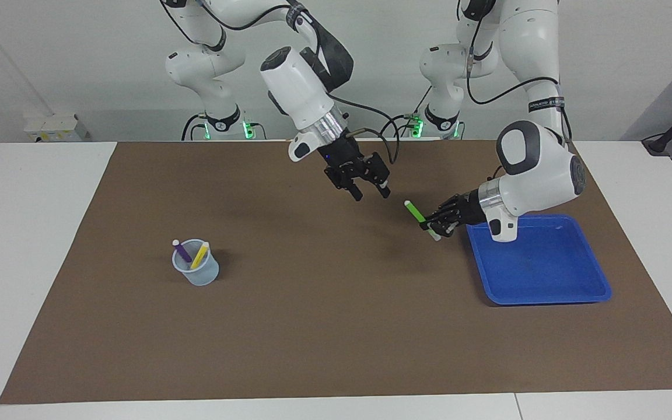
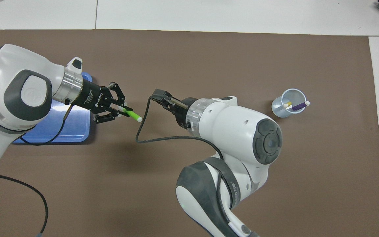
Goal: Transfer and insert pens with both arms
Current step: 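Lift the green pen toward the right gripper with the left gripper, then grasp the green pen with the right gripper while the left gripper opens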
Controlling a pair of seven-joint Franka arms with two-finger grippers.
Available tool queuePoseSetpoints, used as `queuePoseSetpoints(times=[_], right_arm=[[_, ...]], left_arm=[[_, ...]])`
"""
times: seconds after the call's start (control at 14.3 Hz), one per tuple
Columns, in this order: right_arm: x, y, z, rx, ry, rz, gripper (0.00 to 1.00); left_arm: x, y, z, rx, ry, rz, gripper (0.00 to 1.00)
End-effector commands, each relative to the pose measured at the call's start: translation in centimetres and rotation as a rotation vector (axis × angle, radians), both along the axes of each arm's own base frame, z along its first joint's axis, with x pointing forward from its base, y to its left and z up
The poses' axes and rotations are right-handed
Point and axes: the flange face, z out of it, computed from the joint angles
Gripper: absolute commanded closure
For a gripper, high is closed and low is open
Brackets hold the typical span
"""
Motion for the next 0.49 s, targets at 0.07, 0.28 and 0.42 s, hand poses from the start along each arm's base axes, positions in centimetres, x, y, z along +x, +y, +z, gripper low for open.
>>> queuePoseSetpoints(times=[0.07,0.28,0.42], right_arm=[[0.1,0.2,-1.1,-0.033,-0.033,0.018,0.24],[0.3,0.3,-1.2,-0.032,-0.032,0.017,0.27],[0.3,0.3,-1.2,-0.032,-0.032,0.017,0.29]], left_arm=[[-0.9,-2.3,1.3,-0.067,0.075,0.090,1.00],[-1.2,-5.1,1.7,-0.088,0.113,0.149,1.00],[-1.4,-7.0,1.8,-0.077,0.139,0.200,1.00]])
